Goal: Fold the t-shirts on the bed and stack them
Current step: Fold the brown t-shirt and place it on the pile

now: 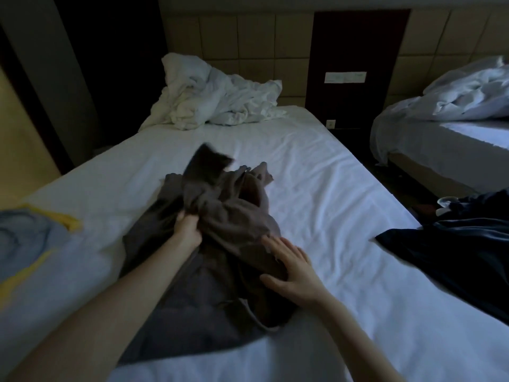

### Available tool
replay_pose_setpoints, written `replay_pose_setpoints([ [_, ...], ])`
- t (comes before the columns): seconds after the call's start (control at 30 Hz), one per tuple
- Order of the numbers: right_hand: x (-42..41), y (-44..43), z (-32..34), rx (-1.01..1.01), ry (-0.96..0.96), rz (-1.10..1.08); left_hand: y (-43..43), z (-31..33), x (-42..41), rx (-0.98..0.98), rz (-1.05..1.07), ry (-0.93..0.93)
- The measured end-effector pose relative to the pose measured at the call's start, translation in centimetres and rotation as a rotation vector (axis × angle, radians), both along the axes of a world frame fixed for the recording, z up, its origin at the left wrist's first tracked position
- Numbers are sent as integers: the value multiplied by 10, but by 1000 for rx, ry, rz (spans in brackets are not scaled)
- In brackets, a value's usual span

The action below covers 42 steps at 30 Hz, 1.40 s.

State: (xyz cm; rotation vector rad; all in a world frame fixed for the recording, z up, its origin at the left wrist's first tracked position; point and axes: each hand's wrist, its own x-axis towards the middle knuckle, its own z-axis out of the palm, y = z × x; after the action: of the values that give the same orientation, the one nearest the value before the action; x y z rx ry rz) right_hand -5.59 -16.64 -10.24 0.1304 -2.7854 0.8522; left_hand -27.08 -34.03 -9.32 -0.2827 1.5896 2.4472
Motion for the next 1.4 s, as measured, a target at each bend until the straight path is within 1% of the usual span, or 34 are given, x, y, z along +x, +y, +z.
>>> replay_pose_setpoints([
  [0.07, -3, -19, 4, 152, -164, 47, -23, -9, 10, -21, -38, -34],
  [0.13, -4, -30, 10, 167, -259, 22, -29, 6, 13, -124, -81, -47],
  [0.17, -2, -32, 13, 160, -294, 8, -29, 16, 16, -143, -109, -80],
  [0.27, 4, -32, 18, 189, -360, -38, -28, 37, 22, -68, -159, -193],
  [0.37, 17, -31, 20, 202, -320, -108, -28, 38, 15, -28, -112, -185],
  [0.43, 28, -32, 16, 147, -271, -188, -30, 42, 10, 6, -51, -196],
  [0.47, 32, -32, 13, 98, -259, -234, -31, 45, 8, -25, -39, -157],
  [0.5, 34, -31, 9, 53, -253, -273, -33, 48, 2, 7, -10, -151],
  [0.53, 36, -30, 6, 11, -246, -299, -33, 53, -1, 126, -3, -182],
  [0.57, 35, -27, 4, -35, -231, -322, -35, 56, -5, 175, -6, -163],
  [0.63, 32, -21, 4, -119, -212, -348, -39, 56, -12, 205, -38, -165],
  [0.67, 32, -20, 6, -118, -227, -346, -39, 60, -13, 233, -67, -121],
  [0.7, 32, -21, 9, -72, -245, -343, -37, 60, -20, 245, -48, -67],
  [0.77, 35, -28, 12, 133, -271, -353, -40, 62, -28, 220, 23, -48],
  [0.8, 37, -35, 15, 239, -296, -358, -45, 59, -29, 175, 12, -56],
  [0.87, 40, -45, 16, 346, -358, -353, -61, 43, -26, 123, -23, -72],
  [0.97, 42, -45, 14, 388, -398, -322, -84, 22, -25, 176, -90, -118],
  [1.03, 43, -35, 13, 304, -402, -288, -93, 21, -30, 186, -82, -147],
  [1.07, 44, -30, 13, 227, -391, -267, -97, 24, -28, 143, -69, -152],
  [1.13, 52, -24, 14, 83, -348, -230, -105, 28, -18, -46, -55, -78],
  [1.17, 57, -23, 13, 32, -317, -211, -109, 28, -7, -185, -44, 6],
  [1.23, 68, -22, 7, -33, -238, -163, -124, 22, 22, -494, -36, 268],
  [1.27, 74, -22, 4, -31, -209, -119, -134, 17, 39, -619, -84, 416],
  [1.3, 78, -22, 0, 9, -200, -70, -145, 11, 57, -710, -190, 557],
  [1.33, 83, -21, -4, 85, -211, -27, -156, 6, 76, -758, -339, 682],
  [1.4, 91, -19, -12, 225, -212, 12, -180, -4, 106, -850, -652, 876],
])
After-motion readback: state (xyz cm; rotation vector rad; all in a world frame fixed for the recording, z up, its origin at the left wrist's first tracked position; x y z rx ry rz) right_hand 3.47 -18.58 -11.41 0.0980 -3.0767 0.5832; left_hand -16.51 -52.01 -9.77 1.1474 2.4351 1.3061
